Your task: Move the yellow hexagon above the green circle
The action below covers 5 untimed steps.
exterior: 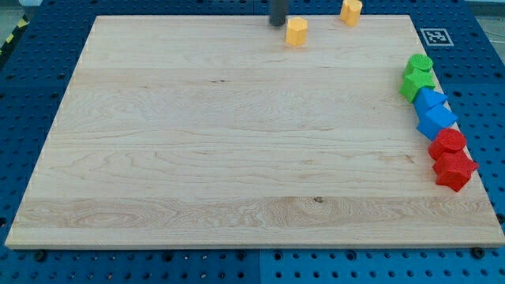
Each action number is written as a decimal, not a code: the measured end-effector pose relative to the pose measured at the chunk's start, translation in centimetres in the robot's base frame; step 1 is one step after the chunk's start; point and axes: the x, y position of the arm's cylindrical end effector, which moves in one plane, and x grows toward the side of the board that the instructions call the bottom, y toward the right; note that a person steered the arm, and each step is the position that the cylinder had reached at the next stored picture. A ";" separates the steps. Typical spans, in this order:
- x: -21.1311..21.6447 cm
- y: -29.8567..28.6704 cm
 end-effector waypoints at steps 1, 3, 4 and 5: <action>0.2 -1.0; 2.2 7.4; 2.2 5.2; 2.5 3.3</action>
